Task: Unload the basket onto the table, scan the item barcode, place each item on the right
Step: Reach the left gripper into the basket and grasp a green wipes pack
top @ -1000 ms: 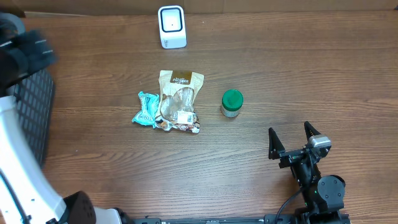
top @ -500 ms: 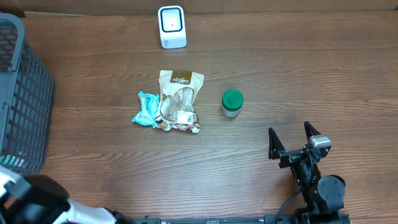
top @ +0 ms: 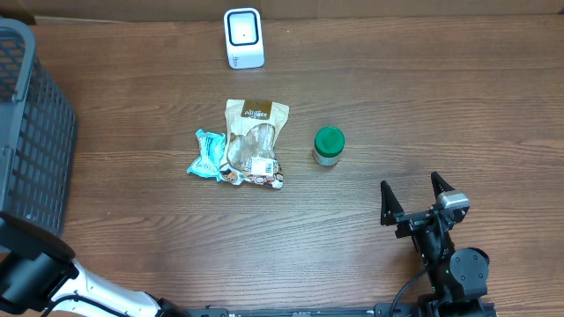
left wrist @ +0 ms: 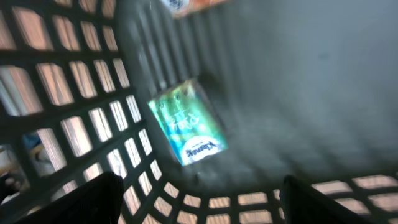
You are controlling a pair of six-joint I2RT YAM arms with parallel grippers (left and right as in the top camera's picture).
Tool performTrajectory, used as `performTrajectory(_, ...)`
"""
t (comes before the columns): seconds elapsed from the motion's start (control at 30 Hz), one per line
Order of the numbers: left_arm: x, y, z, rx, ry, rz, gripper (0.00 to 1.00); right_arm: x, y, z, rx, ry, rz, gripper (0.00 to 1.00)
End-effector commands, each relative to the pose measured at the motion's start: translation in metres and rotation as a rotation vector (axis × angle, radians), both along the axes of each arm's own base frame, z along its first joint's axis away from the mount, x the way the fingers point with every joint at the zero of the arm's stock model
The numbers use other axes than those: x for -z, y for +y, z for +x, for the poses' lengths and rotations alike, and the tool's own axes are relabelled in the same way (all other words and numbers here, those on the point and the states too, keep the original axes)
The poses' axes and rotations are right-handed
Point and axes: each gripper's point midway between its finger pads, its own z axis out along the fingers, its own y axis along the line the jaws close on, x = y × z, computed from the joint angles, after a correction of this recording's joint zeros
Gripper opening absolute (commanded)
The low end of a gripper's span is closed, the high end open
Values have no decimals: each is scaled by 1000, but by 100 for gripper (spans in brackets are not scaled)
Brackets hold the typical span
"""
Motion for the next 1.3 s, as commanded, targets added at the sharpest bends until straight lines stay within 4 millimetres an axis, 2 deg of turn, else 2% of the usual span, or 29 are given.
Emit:
performTrajectory(0.0,30,1,-16,-44,70,-12,83,2,1,0,-6,-1,6,100)
performTrajectory(0.43,101,-7,-29,-46,111,-5,76,2,1,0,-6,-1,6,100)
performTrajectory(0.53,108,-7,-30,-46,105,1,63,2,1,0,-6,-1,6,100)
performTrajectory(0.63,108,-6,-29,-45,102,5,29,2,1,0,-6,-1,6,100)
performTrajectory(0.73,108,-6,-29,-45,102,5,7,2,1,0,-6,-1,6,100)
performTrajectory(0.8,107,-7,-28,-35,104,3,4,2,1,0,-6,-1,6,100)
performTrajectory(0.9,99,-8,-28,-35,102,1,4,2,1,0,-6,-1,6,100)
performTrajectory(1.03,70,-4,-21,-33,66,29,4,2,1,0,-6,-1,6,100)
performTrajectory(1.17,21,-2,-2,-17,-52,79,4,2,1,0,-6,-1,6,100)
performTrajectory(1.27,-30,-6,17,11,-190,137,4,2,1,0,-6,-1,6,100)
